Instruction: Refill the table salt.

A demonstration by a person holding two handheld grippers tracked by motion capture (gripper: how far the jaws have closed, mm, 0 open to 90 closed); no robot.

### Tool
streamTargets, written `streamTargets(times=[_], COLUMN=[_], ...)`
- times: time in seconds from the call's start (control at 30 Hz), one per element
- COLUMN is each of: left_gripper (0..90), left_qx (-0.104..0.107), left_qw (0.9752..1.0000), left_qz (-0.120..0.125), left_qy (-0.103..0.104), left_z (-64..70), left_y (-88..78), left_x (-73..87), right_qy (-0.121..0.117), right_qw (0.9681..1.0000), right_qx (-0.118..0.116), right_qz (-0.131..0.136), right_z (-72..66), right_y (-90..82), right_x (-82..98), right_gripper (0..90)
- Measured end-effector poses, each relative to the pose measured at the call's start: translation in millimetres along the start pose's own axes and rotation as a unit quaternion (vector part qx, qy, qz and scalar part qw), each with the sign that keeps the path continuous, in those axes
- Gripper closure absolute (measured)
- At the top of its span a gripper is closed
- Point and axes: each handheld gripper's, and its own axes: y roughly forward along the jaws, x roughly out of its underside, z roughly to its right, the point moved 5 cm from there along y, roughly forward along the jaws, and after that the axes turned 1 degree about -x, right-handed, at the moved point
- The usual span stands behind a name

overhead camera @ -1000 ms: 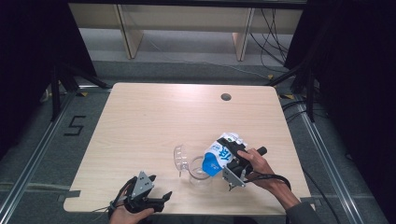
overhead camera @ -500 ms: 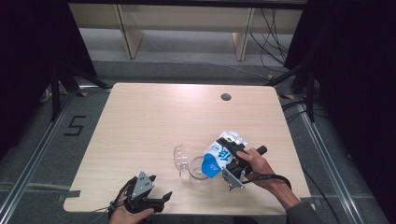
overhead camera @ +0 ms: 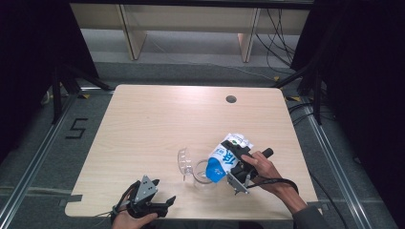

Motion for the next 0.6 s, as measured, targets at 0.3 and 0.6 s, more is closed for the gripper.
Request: streamTargets(times=[0.3,0.6], left_gripper=[19.1,19.2], left_qx=[-0.002,-0.002], left_qw=[1.0,1.0], left_qz=[0.001,0.001], left_qy=[-0.004,-0.003], left_z=[0.6,0.5], left_y=[-0.2,-0.5], left_x=[0.1,0.3], right_qy=[-0.023,-0.027], right_qw=[0.9997,0.9996], right_qx=[0.008,0.01], right_qz=[0.003,-0.001], right_z=[2.6,2.6], right_y=[0.4,-0.9], right_x=[-1.5,-2.2], right_gripper=[46.9,47.4])
